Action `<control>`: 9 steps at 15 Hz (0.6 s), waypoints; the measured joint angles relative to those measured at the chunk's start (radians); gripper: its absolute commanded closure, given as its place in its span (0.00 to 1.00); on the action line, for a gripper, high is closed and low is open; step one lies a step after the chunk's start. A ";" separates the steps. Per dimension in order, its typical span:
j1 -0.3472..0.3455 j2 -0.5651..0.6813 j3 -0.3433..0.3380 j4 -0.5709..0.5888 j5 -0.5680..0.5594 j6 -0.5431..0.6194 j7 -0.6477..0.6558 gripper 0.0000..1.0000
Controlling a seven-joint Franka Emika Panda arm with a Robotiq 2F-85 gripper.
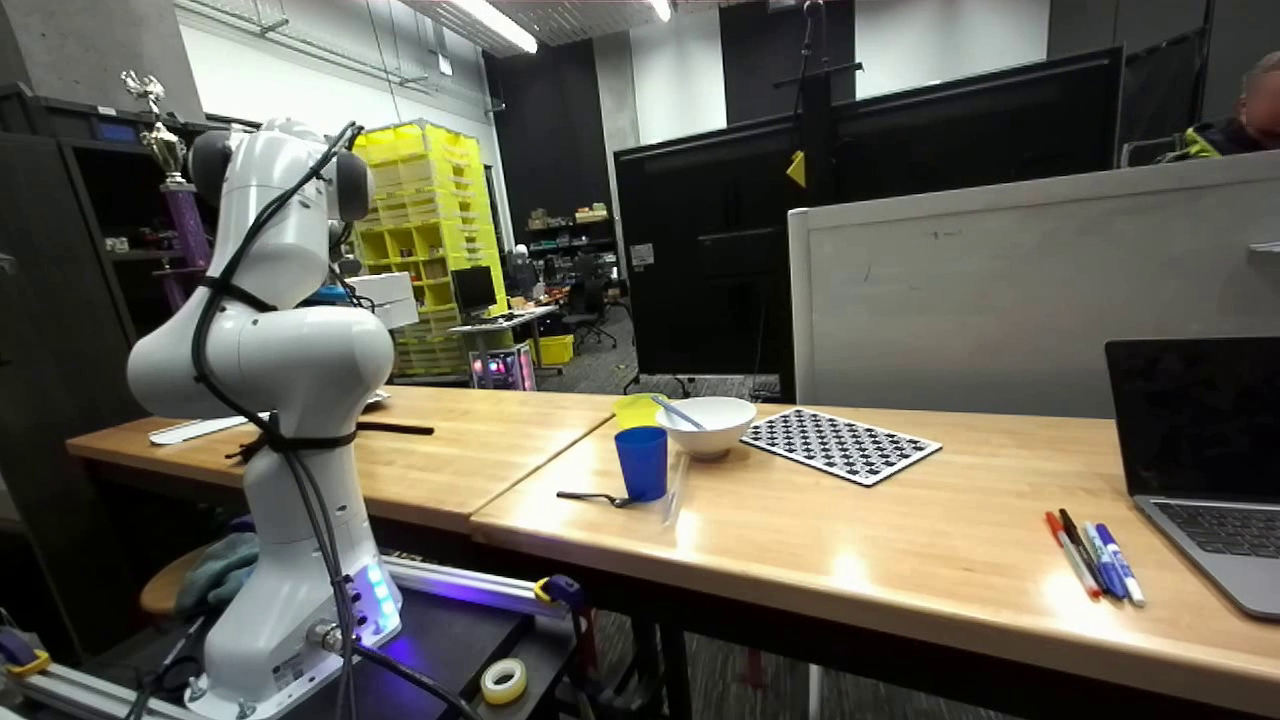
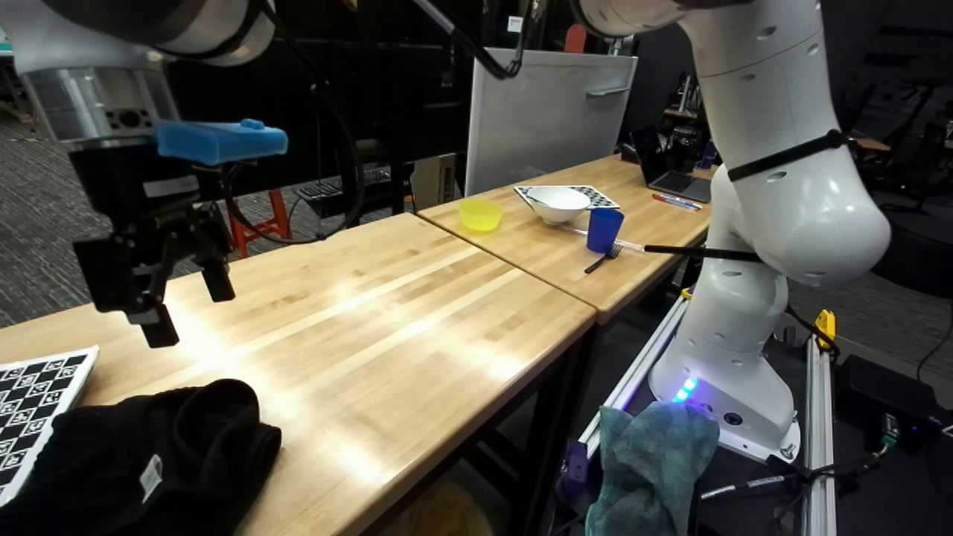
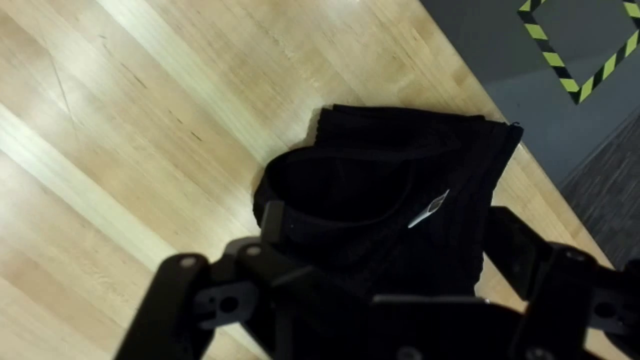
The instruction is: Move the black cloth to the right
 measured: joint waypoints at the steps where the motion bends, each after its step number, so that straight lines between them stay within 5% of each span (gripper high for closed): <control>1: 0.005 0.016 0.000 0.007 -0.005 0.012 -0.020 0.00; 9: 0.002 0.153 -0.029 0.060 -0.012 0.164 -0.206 0.00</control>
